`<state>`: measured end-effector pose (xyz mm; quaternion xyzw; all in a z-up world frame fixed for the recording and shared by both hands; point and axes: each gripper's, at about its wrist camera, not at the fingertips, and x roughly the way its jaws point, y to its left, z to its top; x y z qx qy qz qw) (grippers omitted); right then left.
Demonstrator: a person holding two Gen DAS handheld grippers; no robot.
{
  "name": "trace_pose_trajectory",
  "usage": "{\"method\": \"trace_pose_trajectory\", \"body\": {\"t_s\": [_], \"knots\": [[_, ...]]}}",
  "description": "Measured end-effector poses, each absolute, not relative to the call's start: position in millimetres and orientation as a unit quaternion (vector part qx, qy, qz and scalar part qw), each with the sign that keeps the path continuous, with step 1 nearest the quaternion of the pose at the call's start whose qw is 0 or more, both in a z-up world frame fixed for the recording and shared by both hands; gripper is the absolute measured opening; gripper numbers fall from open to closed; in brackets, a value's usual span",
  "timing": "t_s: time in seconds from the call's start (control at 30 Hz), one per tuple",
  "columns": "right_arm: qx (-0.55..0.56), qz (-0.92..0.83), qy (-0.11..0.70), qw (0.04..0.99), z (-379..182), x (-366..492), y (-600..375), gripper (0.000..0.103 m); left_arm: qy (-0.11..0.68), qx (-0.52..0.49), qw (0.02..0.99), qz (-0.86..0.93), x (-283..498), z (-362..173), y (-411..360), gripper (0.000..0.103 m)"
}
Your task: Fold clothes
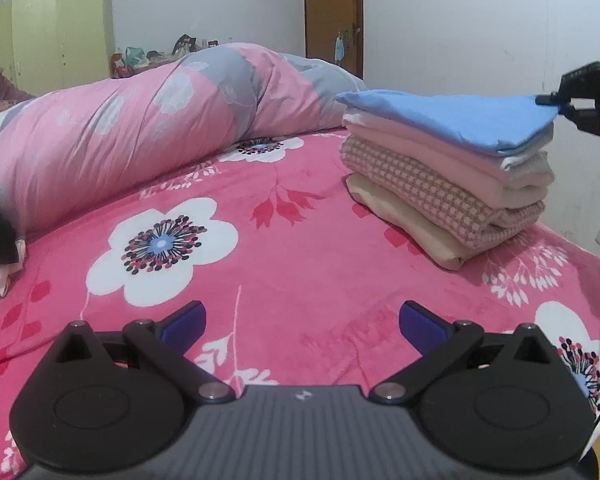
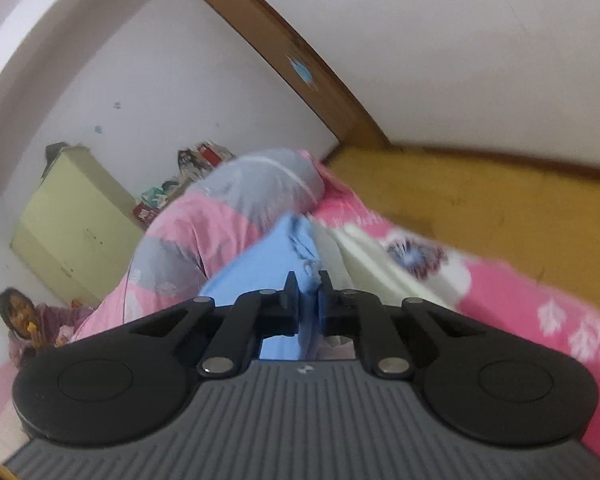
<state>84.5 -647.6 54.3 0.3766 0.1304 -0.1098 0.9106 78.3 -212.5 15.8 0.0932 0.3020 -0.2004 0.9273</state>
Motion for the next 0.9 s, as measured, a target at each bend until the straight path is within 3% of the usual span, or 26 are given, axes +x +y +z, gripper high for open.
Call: {"method": "trace_pose_trajectory", "body": {"t_s": [0.2, 0.27, 0.3, 0.37, 0.4, 0.53, 0.6, 0.67, 0.73, 0.9], "knots": [[0.345, -0.151, 0.145, 0.915, 39.9, 88.8, -656.2, 0.006, 0.304, 0.100, 0.926, -0.203, 72.1, 13.8, -211.9, 0.103], [0.355, -0.152, 0.158, 0.909, 28.2, 92.0, -661.5, 0.010, 0.304, 0.099, 0.925, -0.203, 71.6, 13.5, -210.9, 0.103], [0.356, -0.159, 0.162, 0.907, 24.8, 91.8, -663.1, 0.014, 0.304, 0.099, 0.925, -0.203, 71.7, 13.5, -210.3, 0.103], [0.348, -0.179, 0.165, 0.905, 20.9, 89.5, -664.4, 0.047, 0.304, 0.098, 0.926, -0.204, 71.8, 13.6, -209.6, 0.103], [0.322, -0.197, 0.153, 0.913, 26.2, 84.2, -660.0, 0.050, 0.304, 0.098, 0.925, -0.204, 72.0, 13.2, -209.3, 0.103], [0.209, -0.225, 0.089, 0.947, 57.5, 65.2, -632.8, 0.050, 0.303, 0.100, 0.925, -0.207, 73.3, 12.3, -210.0, 0.103], [0.167, -0.208, 0.074, 0.961, 67.8, 62.8, -616.2, 0.041, 0.303, 0.097, 0.925, -0.207, 73.3, 12.5, -208.8, 0.103], [0.157, -0.179, 0.086, 0.967, 63.6, 72.9, -605.0, 0.020, 0.305, 0.094, 0.925, -0.206, 72.7, 12.2, -207.0, 0.103], [0.178, -0.172, 0.122, 0.961, 44.3, 93.4, -605.4, 0.015, 0.308, 0.091, 0.925, -0.206, 72.1, 11.8, -205.1, 0.103], [0.189, -0.196, 0.158, 0.949, 10.4, 115.9, -600.1, 0.014, 0.305, 0.095, 0.924, -0.209, 69.0, 12.5, -196.8, 0.103]]}}
